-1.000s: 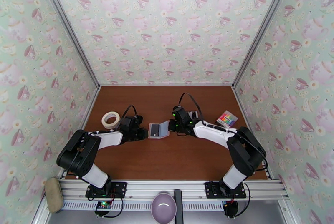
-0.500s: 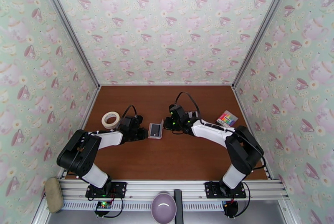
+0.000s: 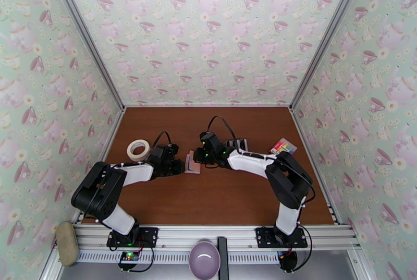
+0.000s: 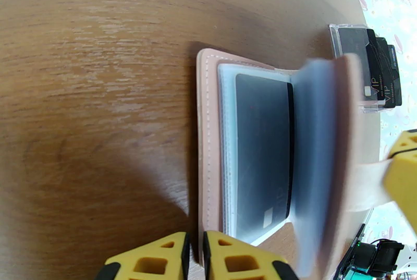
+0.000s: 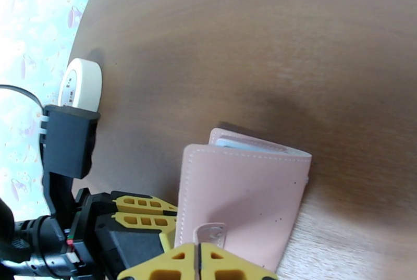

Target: Put the credit cards into the card holder

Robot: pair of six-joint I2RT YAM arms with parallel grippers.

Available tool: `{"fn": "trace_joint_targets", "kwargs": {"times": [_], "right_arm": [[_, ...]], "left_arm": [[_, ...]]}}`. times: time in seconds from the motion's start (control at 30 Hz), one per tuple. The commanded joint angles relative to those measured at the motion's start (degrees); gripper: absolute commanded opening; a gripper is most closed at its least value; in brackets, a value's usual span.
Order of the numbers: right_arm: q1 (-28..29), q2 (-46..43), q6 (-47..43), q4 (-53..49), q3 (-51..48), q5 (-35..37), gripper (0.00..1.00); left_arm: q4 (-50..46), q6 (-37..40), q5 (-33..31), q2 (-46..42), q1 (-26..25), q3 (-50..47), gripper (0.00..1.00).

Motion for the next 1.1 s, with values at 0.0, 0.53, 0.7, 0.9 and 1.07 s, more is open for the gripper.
{"fn": "trace_joint_targets", "kwargs": {"times": [0.0,0.53,0.7,0.9,1.07], "right_arm": [[0.8,2.7,1.1,-0.3,2.0,-1.0,0.06],[1.4,7.7,1.6,-0.9,3.7,-0.8,0.22],[1.8,6.9,1.4,0.2,4.1,-2.1,0.42],[2.0,5.4,1.0,-0.7,4.9,-2.6,0.51],[1.9,4.5,2.4,1.8,4.5,-5.8,0.55]], "left_arm": [[-3.6,0.0,1.5,3.8,-1.8,-0.8,0.17],[-3.6,0.0,0.1,1.2,-1.6,-1.7,0.17],[-3.1,0.0,1.3,2.0,-1.5,-1.6,0.17],[-3.2,0.0,1.3,1.6,-1.5,-1.8,0.17],[-3.1,-0.1,1.5,1.4,-1.5,-1.7,0.17]]}}
